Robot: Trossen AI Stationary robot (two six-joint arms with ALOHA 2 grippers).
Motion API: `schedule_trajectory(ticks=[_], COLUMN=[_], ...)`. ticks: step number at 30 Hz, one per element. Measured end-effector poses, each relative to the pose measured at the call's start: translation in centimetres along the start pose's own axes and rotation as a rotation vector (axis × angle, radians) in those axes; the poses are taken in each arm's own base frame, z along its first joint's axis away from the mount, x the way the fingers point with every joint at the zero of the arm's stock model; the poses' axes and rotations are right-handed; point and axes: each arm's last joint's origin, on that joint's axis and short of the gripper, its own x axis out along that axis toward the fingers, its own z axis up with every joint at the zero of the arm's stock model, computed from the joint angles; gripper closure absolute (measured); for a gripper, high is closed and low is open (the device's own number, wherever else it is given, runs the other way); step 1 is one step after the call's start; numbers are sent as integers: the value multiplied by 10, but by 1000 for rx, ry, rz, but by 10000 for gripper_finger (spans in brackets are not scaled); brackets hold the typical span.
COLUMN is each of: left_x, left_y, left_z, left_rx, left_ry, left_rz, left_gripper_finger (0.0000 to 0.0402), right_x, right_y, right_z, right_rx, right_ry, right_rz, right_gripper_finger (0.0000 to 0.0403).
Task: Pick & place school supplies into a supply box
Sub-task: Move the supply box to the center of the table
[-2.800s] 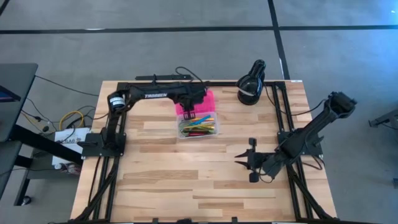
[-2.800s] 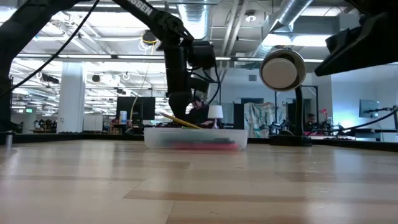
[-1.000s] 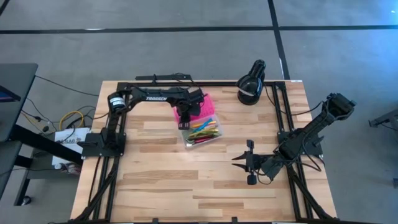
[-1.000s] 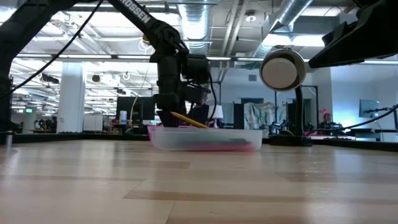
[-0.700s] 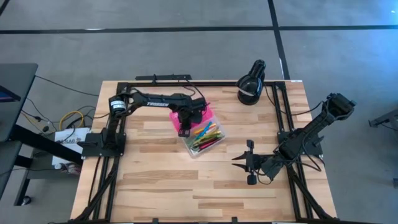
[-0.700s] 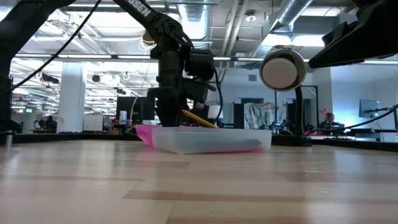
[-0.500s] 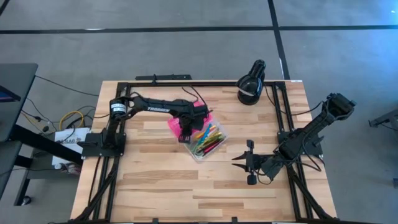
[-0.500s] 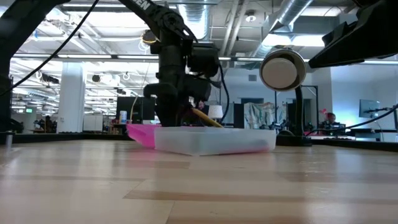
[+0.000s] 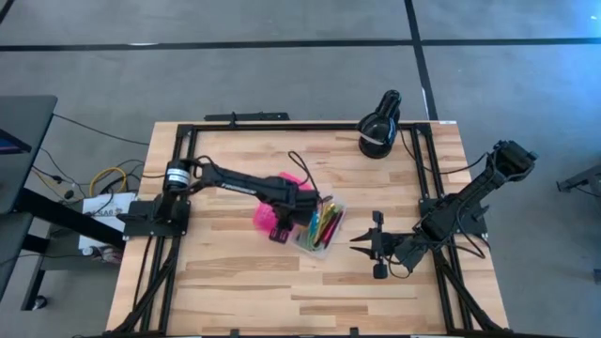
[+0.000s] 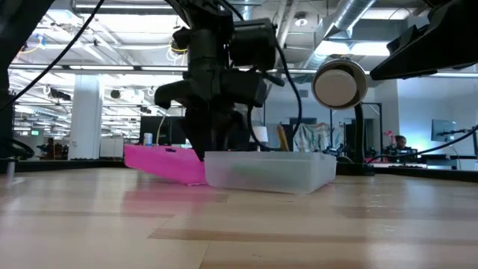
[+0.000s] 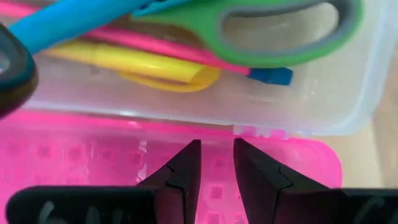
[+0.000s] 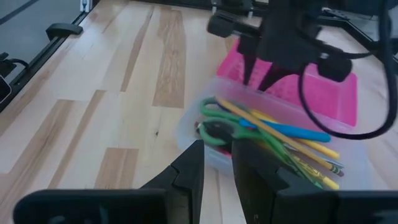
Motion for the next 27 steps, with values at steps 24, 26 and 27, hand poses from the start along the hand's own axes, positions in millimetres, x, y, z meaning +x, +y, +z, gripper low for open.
schedule_trajectory(ticks=[24, 26, 27], left_x=[6, 6, 6], left_y=[-54, -61, -65], left_z=[19, 21, 22], left_rx=[76, 89, 97], left_ry=[-65, -71, -74], left_rz=[-91, -93, -94], left_gripper_finger=[313, 313, 313], right_x=[0, 0, 0], right_y=[-1, -1, -1], right_z=[0, 0, 0], right_rx=[-13, -28, -31], right_ry=[3, 2, 2], right_rz=[-6, -6, -7], right_gripper_finger=[326, 326, 326])
